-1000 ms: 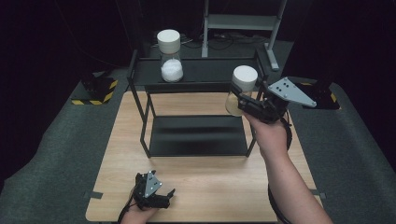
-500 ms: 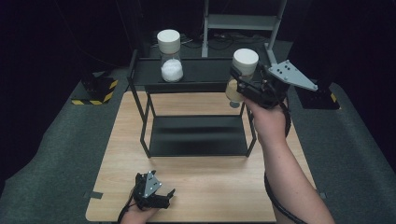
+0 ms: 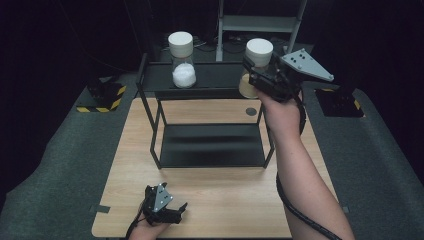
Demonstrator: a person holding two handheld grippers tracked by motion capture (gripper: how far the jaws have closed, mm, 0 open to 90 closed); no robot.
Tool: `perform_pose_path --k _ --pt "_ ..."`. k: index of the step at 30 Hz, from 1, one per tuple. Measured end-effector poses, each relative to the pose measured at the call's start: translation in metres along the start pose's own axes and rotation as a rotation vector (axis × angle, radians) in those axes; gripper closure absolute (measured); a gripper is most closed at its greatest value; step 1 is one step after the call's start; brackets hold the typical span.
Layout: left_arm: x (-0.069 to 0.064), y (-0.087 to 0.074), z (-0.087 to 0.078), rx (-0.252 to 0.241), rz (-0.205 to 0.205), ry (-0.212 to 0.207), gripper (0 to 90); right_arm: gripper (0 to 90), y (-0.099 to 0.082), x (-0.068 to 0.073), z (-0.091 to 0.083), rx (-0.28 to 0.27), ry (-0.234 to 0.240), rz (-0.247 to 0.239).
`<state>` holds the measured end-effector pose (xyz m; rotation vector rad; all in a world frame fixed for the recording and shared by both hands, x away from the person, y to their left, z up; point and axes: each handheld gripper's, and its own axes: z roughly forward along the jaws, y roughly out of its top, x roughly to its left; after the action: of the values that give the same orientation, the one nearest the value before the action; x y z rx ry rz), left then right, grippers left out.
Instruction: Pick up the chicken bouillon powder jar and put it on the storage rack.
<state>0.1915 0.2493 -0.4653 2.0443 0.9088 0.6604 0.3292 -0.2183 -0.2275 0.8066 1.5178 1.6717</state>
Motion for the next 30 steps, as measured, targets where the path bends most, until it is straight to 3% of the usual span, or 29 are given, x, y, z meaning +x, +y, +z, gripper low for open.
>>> perform_pose_path --k 12,30 --pt "0.002 -0.003 -0.002 -0.013 -0.018 -0.005 0.9 33.5 0.003 0.001 0.025 0.023 -0.031 -0.014" --pt "0.004 -0.005 -0.003 -0.021 -0.030 -0.009 0.9 33.5 0.003 0.003 0.048 0.046 -0.060 -0.034"
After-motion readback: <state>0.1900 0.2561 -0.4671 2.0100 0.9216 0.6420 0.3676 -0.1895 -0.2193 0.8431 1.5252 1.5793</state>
